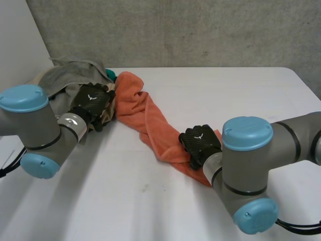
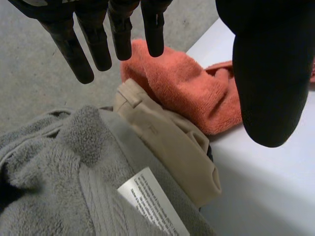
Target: Fold the laundry.
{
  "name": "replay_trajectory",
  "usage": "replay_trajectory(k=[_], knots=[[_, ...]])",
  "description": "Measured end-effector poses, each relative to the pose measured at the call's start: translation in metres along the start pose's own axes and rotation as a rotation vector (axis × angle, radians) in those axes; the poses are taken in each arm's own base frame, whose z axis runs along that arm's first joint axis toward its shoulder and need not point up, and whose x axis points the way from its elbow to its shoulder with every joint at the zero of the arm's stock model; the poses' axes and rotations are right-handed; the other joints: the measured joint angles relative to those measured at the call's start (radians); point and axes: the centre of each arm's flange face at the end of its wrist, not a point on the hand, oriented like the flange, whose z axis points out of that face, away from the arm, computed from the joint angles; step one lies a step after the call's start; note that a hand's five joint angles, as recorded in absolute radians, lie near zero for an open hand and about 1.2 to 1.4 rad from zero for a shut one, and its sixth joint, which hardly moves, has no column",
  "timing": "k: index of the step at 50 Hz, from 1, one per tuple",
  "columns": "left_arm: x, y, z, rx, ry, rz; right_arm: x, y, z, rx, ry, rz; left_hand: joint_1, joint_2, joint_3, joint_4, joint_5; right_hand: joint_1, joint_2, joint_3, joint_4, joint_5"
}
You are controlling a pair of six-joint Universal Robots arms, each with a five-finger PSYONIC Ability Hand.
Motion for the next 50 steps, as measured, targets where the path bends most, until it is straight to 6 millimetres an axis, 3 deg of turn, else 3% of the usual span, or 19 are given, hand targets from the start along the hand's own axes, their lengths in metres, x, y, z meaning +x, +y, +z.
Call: replay_trajectory(k=[2,8,12,17,21,31,36,41,45,47,50], knots=[[0.0,0.0,0.0,0.0,0.0,-0.006,0.001,0.002,0.003,-0.003,0.009,-0.028,0.0,0.0,0.0,0.0,0.0,0.108,0.174,0.194,0.198,0.179],[-0.002,-0.012,-0.01,0.018,-0.003,-0.042,0.019,-0.004,-0.006,-0.009,0.074,-0.101,0.0,0.0,0.0,0.0,0.002,0.108,0.18,0.239,0.253,0.198],[-0.002,-0.021,-0.021,0.033,0.0,-0.064,0.062,-0.015,-0.025,-0.023,0.2,-0.172,0.003,0.003,0.004,0.003,0.006,0.108,0.18,0.239,0.255,0.203],[0.0,-0.022,-0.025,0.037,0.011,-0.071,0.114,-0.006,-0.04,-0.095,0.338,-0.242,0.024,0.036,0.036,0.046,0.058,0.12,0.18,0.239,0.255,0.21],[0.005,-0.013,-0.015,0.03,0.03,-0.065,0.133,0.004,-0.044,-0.137,0.385,-0.255,0.024,0.038,0.039,0.049,0.061,0.12,0.18,0.239,0.255,0.21],[0.011,0.027,0.045,0.019,0.026,0.095,0.129,0.01,-0.043,-0.132,0.37,-0.163,0.025,0.038,0.039,0.049,0.061,0.12,0.18,0.239,0.255,0.21],[0.006,0.036,0.068,0.038,-0.009,0.159,0.126,0.011,-0.044,-0.13,0.363,-0.141,0.099,0.102,0.104,0.107,0.122,0.12,0.18,0.239,0.255,0.216],[-0.014,0.046,0.089,0.034,-0.109,0.185,0.124,0.014,-0.045,-0.138,0.358,-0.136,0.134,0.139,0.139,0.142,0.145,0.12,0.18,0.239,0.255,0.216],[-0.048,0.058,0.102,-0.002,-0.245,0.21,0.123,0.015,-0.046,-0.142,0.356,-0.136,0.149,0.152,0.15,0.147,0.15,0.12,0.18,0.239,0.255,0.216],[-0.079,0.069,0.106,-0.045,-0.352,0.245,0.123,0.016,-0.047,-0.144,0.355,-0.137,0.157,0.164,0.164,0.167,0.162,0.12,0.18,0.239,0.255,0.216],[-0.108,0.08,0.107,-0.091,-0.444,0.289,0.123,0.016,-0.047,-0.145,0.355,-0.137,0.157,0.167,0.168,0.171,0.169,0.12,0.18,0.239,0.256,0.216]])
